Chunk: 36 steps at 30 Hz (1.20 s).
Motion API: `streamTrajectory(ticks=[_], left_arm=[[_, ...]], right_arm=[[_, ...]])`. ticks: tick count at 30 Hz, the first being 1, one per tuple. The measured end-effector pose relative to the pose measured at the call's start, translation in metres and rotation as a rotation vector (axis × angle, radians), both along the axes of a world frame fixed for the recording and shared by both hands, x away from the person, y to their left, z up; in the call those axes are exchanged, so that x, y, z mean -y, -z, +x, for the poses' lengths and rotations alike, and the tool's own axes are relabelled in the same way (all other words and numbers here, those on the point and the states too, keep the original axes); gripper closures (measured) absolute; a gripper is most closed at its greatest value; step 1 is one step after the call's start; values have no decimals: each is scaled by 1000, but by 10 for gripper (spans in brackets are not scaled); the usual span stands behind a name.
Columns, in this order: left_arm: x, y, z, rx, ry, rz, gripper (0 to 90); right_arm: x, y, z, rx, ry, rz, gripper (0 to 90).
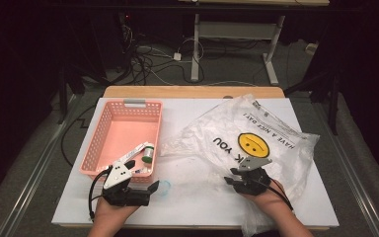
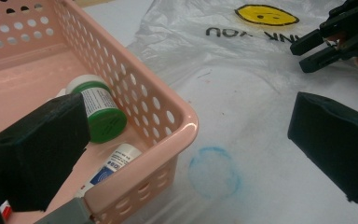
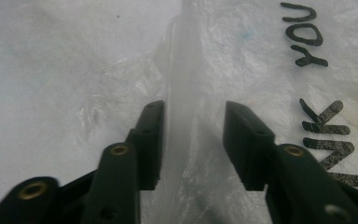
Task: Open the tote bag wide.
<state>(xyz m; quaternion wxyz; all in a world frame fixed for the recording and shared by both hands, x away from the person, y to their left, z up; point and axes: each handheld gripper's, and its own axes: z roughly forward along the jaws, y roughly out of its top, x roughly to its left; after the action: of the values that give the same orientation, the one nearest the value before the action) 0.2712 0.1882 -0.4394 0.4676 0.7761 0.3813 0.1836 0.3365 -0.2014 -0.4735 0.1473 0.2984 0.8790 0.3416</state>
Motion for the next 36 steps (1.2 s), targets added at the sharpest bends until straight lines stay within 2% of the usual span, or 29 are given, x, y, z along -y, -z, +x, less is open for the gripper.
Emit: streamTrajectory(ticks=[6,16,22,25,29,36], left_arm=[[0,-1,-1,6,6,1,0],[-3,0,-6,4,1,-5,0],[-4,0,-3,-20,5,-12,0],[-3,1,-4,-19,7,-14,0],[-4,1,-4,-15,6,-12,0],[-3,2,-3,-20,12,-7,0]], right_arm=[[-1,2,2,5,-10,-5,748],[0,3,2,0,-7,7,893],[2,4,3,-7,-15,30,900],[4,2,3,-9,-12,53,900],[7,-2,2,9,10,84,900],[16,-15,1,95,43,148,900]])
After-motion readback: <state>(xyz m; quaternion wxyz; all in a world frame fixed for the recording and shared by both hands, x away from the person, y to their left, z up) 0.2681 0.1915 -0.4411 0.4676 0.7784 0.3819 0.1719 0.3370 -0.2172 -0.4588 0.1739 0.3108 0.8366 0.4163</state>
